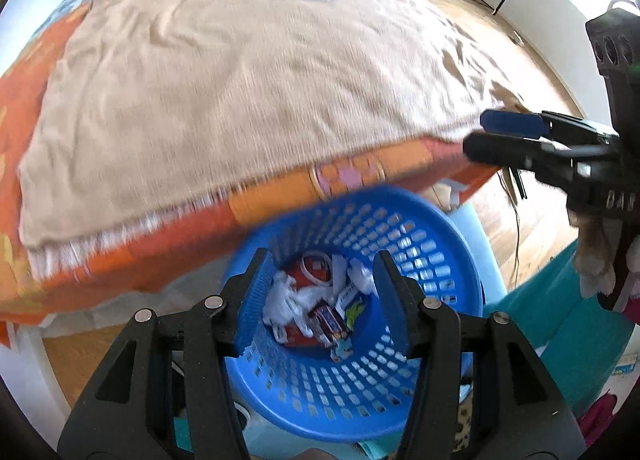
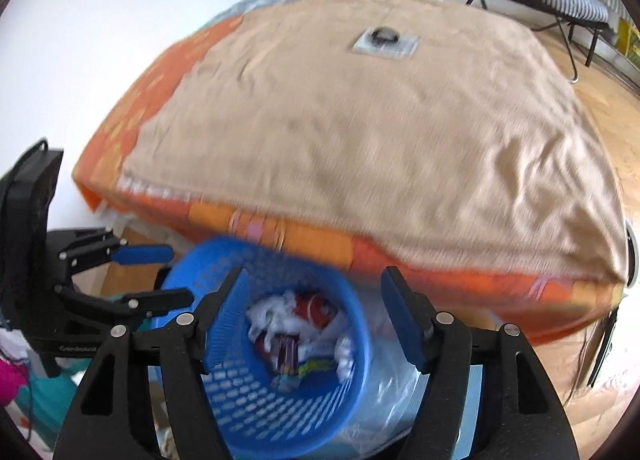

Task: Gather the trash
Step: 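Reach the right gripper to the black hair tie and close on it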

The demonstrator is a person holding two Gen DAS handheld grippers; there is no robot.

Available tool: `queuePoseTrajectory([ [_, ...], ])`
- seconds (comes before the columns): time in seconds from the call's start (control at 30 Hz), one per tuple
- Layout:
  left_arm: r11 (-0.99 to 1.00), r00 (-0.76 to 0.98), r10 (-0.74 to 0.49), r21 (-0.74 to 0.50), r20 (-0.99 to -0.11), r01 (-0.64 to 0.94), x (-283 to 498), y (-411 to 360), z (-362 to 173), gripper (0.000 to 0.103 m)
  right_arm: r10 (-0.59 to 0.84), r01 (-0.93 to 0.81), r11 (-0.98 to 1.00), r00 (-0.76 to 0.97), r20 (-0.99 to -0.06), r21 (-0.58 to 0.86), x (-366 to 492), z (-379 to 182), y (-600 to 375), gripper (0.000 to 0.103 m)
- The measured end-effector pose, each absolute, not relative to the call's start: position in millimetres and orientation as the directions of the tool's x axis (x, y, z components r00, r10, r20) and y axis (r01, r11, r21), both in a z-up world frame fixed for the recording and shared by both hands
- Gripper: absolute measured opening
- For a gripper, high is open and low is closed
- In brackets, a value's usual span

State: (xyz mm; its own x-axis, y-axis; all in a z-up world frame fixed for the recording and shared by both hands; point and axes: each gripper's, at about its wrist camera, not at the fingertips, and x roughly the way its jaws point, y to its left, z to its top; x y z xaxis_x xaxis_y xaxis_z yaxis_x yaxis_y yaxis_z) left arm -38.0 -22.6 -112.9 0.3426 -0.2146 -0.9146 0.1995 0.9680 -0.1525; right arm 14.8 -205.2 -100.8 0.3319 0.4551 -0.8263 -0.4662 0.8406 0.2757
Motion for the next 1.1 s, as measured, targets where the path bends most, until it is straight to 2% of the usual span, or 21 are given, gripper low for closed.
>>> queuePoseTrajectory([
  [0.1,0.969,0.362,-0.202,-0.133,-0.91,0.209,-20.3,-22.1,-103.0,0.054,0.487,-0.451,0.84,0.383,-0.785,0.301,39.1,-87.7,-213.7,0.068],
  [0.27,0.967,0.392,-0.221,-0.148,-0.893,0.209,16.0,-19.4,-88.5,0.054,0.472,-0.437,0.859,0.474,-0.743,0.266,85.4,-67.4,-215.1,0.068],
  [0.8,0.946,0.432,-0.234,-0.101,-0.871,0.308,126.4,-33.8,-78.6,0.054,0.473,-0.415,0.86,0.426,-0.771,0.298,230.7,-81.9,-179.7,0.067],
  [0.93,0.948,0.43,-0.233,-0.104,-0.872,0.3,148.1,-27.0,-84.7,0.054,0.465,-0.405,0.864,0.414,-0.783,0.299,260.4,-94.8,-170.3,0.054],
  [1.07,0.952,0.426,-0.225,-0.103,-0.876,0.289,164.5,-19.7,-91.7,0.054,0.45,-0.386,0.873,0.398,-0.8,0.299,281.3,-112.6,-161.0,0.052],
  [1.1,0.952,0.425,-0.222,-0.102,-0.878,0.287,167.8,-18.6,-92.8,0.054,0.443,-0.388,0.874,0.392,-0.806,0.292,285.1,-116.6,-157.6,0.049],
])
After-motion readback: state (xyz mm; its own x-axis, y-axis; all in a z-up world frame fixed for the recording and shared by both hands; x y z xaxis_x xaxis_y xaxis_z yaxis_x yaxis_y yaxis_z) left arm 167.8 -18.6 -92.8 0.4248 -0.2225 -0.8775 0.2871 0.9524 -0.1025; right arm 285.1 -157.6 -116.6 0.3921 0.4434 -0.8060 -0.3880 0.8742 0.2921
